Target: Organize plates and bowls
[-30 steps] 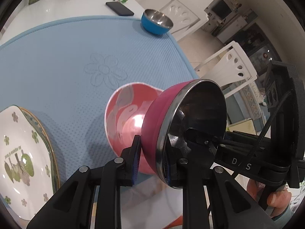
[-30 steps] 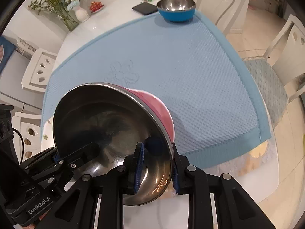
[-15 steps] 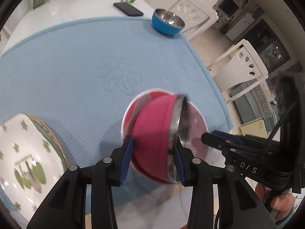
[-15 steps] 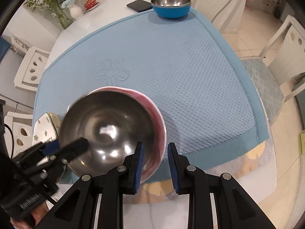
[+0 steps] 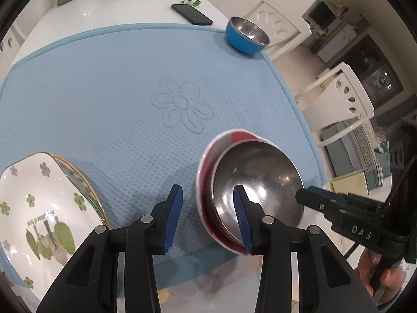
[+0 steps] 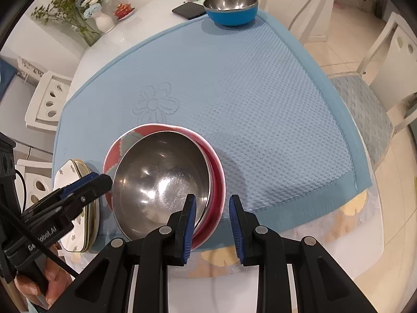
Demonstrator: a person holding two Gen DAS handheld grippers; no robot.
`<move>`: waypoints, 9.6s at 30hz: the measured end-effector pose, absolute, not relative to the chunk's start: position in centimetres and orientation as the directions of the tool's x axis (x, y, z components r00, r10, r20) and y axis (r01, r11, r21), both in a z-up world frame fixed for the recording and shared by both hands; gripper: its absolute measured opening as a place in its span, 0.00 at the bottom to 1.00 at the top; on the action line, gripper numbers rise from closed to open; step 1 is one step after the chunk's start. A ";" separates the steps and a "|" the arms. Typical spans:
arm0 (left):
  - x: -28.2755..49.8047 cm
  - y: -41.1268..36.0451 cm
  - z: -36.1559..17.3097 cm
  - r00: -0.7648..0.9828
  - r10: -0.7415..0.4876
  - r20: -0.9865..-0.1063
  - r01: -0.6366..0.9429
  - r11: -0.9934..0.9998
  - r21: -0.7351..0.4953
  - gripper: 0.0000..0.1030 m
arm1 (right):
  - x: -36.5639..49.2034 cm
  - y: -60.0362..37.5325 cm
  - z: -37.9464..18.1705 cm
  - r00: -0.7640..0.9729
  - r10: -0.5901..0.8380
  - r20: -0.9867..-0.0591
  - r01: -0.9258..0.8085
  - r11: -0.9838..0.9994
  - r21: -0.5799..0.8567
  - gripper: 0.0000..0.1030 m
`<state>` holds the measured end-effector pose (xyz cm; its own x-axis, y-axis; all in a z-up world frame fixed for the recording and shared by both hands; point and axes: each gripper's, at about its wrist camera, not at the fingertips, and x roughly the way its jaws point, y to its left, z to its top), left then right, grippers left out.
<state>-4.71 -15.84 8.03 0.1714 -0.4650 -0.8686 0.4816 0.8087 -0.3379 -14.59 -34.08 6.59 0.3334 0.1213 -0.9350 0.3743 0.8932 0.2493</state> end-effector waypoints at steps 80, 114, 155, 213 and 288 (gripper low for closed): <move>24.7 -39.2 3.9 0.076 -0.566 -0.821 0.444 0.756 -0.481 0.16 | 14.3 -58.8 1.4 0.537 0.195 -0.821 0.344 0.838 0.424 0.18; 0.2 -20.7 18.1 0.233 -0.571 -0.787 0.475 0.773 -0.420 0.16 | -9.1 -39.0 16.8 0.590 0.173 -0.788 0.281 0.872 0.402 0.18; -6.5 -17.2 9.2 0.063 -0.533 -0.844 0.407 0.786 -0.466 0.16 | -15.1 -35.4 6.9 0.388 0.256 -0.885 0.369 0.837 0.404 0.18; -14.2 -6.3 19.9 0.544 -0.413 -0.730 0.352 0.902 -0.249 0.55 | -19.6 -24.7 17.8 0.602 0.094 -0.793 0.125 0.970 0.210 0.76; -14.5 -5.3 16.9 0.502 -0.368 -0.782 0.329 0.918 -0.221 0.59 | -20.9 -22.8 16.3 0.570 -0.025 -0.821 0.109 0.993 0.046 0.76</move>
<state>-14.55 -5.30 16.93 0.5025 -0.3682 -0.7823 0.3290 0.9181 -0.2208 -20.94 -22.77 16.33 0.5699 -0.0248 -0.8213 0.1090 0.9930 0.0457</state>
